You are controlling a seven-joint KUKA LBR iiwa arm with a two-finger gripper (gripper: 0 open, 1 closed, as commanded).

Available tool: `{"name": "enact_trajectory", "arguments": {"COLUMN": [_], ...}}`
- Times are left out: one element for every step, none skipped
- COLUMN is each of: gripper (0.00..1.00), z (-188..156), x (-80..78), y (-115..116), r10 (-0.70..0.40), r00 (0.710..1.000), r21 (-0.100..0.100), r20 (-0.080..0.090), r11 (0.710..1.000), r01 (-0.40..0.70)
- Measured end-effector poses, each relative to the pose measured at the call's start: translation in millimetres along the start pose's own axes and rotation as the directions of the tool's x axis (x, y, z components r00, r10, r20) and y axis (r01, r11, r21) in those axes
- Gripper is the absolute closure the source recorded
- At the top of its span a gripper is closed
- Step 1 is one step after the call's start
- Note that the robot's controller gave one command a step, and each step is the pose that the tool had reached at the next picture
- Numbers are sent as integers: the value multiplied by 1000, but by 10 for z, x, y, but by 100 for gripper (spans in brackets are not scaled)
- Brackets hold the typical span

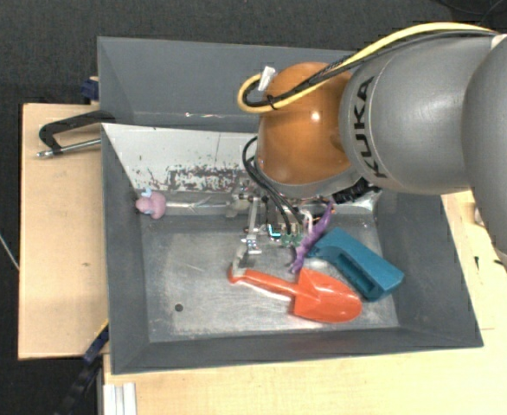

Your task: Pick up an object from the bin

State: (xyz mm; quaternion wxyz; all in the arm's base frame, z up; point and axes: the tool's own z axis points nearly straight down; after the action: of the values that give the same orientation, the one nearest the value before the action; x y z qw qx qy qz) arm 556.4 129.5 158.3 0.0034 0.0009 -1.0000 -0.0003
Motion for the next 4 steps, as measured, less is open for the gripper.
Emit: {"name": "enact_trajectory", "arguments": {"gripper": [0,0,0,0], "z": [-40,418,690,757], "x": [-13,213,360,298], "y": [-6,-372,-475,-552], "r10": [2,-58,22,62], "r00": [1000,998,1000,998], "r21": [-1,-2,4,-5], "r20": [7,14,4,8], "r11": [1000,998,1000,998], "r01": [-1,58,-22,-62]}}
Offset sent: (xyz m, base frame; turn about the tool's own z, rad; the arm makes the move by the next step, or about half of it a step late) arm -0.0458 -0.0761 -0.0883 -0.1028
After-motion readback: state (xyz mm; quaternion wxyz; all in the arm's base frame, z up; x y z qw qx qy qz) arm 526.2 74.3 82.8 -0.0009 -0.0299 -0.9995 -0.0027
